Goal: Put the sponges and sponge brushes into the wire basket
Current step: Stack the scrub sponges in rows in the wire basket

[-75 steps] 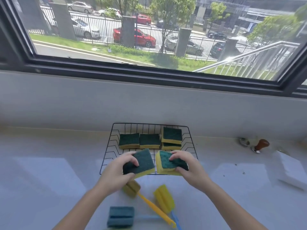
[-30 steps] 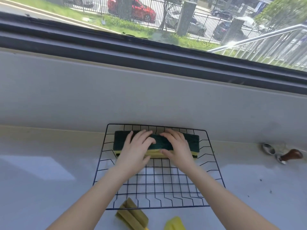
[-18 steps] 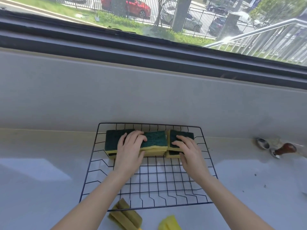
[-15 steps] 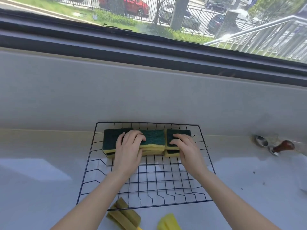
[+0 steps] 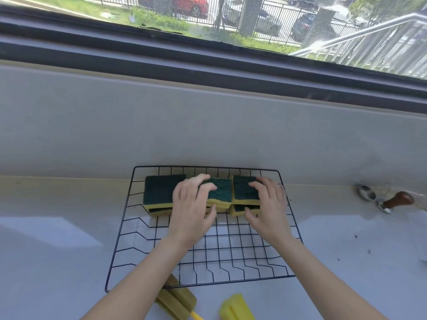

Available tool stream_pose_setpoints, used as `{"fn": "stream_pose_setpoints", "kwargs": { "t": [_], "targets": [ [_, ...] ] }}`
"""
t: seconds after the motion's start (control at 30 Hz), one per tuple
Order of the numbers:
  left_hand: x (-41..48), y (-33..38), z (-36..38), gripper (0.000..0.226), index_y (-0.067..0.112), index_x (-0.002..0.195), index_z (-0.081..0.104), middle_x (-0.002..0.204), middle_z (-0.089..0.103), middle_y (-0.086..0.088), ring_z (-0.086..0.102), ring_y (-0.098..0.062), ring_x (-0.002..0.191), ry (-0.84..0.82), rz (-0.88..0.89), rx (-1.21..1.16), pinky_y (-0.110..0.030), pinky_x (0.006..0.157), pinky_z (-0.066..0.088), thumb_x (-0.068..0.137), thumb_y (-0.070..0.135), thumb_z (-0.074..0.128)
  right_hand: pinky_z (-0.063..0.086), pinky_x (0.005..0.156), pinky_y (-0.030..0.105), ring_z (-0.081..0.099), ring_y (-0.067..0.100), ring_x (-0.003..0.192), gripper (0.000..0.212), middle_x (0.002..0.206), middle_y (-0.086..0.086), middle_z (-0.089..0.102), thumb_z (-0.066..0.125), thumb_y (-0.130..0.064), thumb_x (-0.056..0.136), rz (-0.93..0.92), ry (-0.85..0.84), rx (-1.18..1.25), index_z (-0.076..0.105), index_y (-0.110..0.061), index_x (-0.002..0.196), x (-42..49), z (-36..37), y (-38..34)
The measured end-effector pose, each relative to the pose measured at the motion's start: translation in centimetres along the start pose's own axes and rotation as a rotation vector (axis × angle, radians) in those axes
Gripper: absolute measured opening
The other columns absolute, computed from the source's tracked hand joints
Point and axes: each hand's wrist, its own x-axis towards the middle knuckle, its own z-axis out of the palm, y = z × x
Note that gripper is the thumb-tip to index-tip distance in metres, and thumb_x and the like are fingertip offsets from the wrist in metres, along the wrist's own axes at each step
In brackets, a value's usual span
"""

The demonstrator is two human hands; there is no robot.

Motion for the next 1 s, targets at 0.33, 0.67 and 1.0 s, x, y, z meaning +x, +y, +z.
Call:
{"fn": "stream_pose_setpoints", "kwargs": {
  "t": [0.33, 0.67, 1.0],
  "targets": [
    [-2.9, 1.5, 1.2, 0.039, 0.028, 0.12, 0.051, 0.113, 0.061, 0.01, 0.054, -0.015, 0.109, -0.365, 0.071, 0.069, -0.034, 0.096, 0.036, 0.081, 0.031, 0.055, 0.038, 0.099, 0.047, 0.041, 0.028, 0.125, 0.055, 0.135, 0.003, 0.047, 0.066, -0.004, 0.069, 0.11, -0.055, -0.091, 0.049, -0.024, 0.117, 0.5, 0.0, 0.3],
    [-1.6, 2.9, 2.0, 0.032, 0.028, 0.114, 0.053, 0.112, 0.053, 0.008, 0.046, -0.017, 0.11, -0.414, -0.019, 0.083, -0.038, 0.1, 0.028, 0.082, 0.03, 0.05, 0.04, 0.095, 0.038, 0.041, 0.027, 0.122, 0.059, 0.137, 0.006, 0.043, 0.078, -0.02, 0.066, 0.024, -0.175, 0.008, 0.047, -0.018, 0.116, 0.5, -0.8, 1.6],
    [-1.9, 2.7, 2.1, 0.032, 0.031, 0.117, 0.05, 0.114, 0.055, 0.011, 0.046, -0.016, 0.109, -0.533, -0.071, 0.085, -0.036, 0.098, 0.024, 0.084, 0.035, 0.047, 0.042, 0.085, 0.042, 0.043, 0.032, 0.113, 0.066, 0.12, 0.008, 0.048, 0.083, -0.034, 0.052, 0.15, -0.059, -0.177, 0.045, -0.016, 0.104, 1.6, 1.1, 0.4]
  ]
}}
